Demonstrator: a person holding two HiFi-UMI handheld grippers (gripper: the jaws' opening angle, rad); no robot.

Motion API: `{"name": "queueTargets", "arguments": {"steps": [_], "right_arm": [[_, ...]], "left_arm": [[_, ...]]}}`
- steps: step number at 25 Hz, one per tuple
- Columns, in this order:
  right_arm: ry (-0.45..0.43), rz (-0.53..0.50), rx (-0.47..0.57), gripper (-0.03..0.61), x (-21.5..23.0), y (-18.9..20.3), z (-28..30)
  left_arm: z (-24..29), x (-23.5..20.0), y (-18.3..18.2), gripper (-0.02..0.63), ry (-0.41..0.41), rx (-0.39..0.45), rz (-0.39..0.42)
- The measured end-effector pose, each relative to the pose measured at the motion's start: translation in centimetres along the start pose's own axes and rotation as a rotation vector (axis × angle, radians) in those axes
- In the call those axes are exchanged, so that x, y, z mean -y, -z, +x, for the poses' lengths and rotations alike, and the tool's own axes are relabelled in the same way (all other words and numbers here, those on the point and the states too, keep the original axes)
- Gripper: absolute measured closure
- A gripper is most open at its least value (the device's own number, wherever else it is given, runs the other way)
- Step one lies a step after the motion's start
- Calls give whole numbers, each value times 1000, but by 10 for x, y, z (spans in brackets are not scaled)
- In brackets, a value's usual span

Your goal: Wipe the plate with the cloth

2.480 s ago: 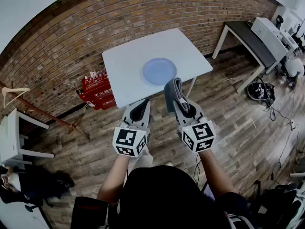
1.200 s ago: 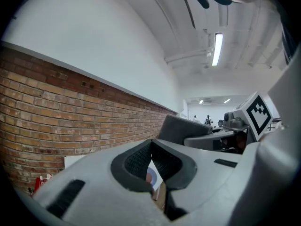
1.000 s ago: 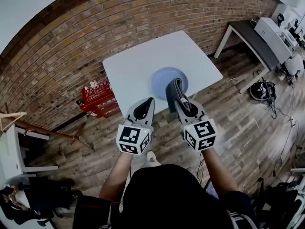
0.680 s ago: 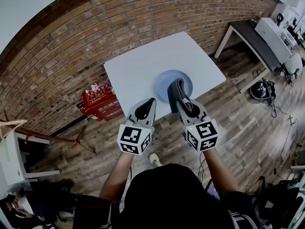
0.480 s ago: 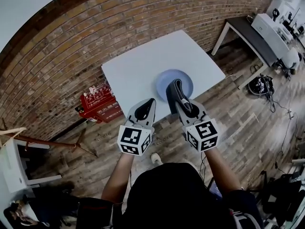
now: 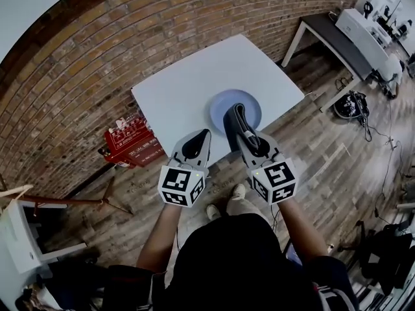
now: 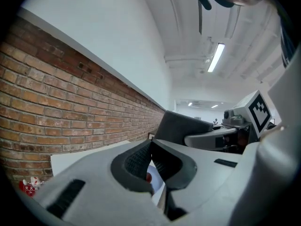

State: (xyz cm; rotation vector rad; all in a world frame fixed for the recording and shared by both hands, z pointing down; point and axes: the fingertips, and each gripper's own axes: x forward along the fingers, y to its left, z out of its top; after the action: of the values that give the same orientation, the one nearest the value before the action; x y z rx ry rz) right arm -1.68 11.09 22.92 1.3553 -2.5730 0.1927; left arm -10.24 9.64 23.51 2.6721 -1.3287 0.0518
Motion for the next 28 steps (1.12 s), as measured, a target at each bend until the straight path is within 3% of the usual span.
{"name": "queueTargets", "arguments": {"steps": [13, 28], "right_arm": [[0, 30, 8, 528, 44, 0, 29], [-42, 43, -67, 528, 101, 20, 75]], "left_arm": [[44, -6, 6, 600, -14, -51, 99], [106, -40, 31, 600, -72, -121, 10]]}}
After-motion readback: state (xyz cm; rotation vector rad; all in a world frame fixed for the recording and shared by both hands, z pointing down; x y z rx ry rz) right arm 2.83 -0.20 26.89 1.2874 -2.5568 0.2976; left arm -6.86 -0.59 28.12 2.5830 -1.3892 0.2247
